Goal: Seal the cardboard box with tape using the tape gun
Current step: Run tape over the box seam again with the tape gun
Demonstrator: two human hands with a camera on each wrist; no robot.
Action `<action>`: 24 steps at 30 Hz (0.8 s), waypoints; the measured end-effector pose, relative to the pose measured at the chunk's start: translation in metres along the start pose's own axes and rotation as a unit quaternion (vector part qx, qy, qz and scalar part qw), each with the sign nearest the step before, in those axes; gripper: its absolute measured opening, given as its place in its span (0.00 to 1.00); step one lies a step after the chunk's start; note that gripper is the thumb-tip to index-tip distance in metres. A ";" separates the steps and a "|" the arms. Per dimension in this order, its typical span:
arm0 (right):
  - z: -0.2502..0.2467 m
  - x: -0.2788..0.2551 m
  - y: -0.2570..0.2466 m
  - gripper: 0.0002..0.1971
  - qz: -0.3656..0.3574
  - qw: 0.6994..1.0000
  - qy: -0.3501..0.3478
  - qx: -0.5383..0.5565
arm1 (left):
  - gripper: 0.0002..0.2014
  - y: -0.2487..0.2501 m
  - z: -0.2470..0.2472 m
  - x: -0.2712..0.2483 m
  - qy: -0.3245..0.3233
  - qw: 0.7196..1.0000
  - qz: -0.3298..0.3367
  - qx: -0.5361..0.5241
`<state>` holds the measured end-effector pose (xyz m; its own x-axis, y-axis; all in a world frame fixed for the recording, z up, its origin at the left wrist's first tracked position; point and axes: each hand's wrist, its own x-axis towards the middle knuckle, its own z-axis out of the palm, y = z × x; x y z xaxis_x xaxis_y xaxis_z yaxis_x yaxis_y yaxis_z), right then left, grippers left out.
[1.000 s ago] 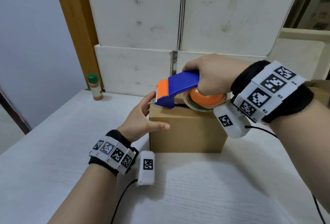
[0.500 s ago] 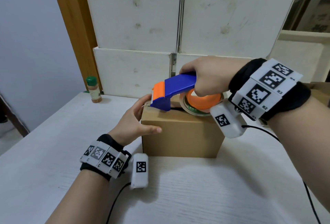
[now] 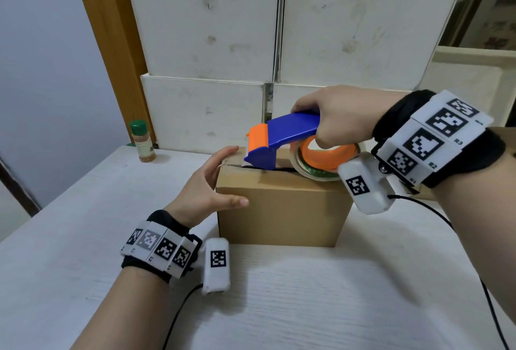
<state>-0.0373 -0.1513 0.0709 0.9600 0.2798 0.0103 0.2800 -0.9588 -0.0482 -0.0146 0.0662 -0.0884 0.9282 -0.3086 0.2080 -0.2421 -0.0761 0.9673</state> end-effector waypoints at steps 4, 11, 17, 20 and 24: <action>0.001 -0.002 0.004 0.25 0.007 1.000 0.003 0.002 | 0.44 0.004 0.002 -0.002 -0.001 1.000 0.007 0.011; -0.003 -0.005 0.010 0.26 0.012 1.000 0.001 -0.006 | 0.47 0.003 -0.009 -0.005 0.002 1.000 0.011 0.002; -0.004 -0.004 0.008 0.23 0.007 1.000 0.002 -0.023 | 0.46 0.002 -0.013 -0.006 0.008 1.000 0.003 -0.011; -0.003 -0.002 0.006 0.23 0.008 1.000 -0.002 -0.025 | 0.48 0.002 -0.014 -0.006 0.000 1.000 -0.002 -0.007; -0.001 -0.001 0.004 0.23 0.011 1.000 -0.003 -0.023 | 0.48 0.006 -0.016 -0.005 -0.012 1.000 -0.015 0.001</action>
<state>-0.0368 -0.1553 0.0721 0.9660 0.2584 0.0039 0.2584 -0.9660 -0.0025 -0.0156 0.0827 -0.0812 0.9277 -0.3297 0.1753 -0.2151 -0.0882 0.9726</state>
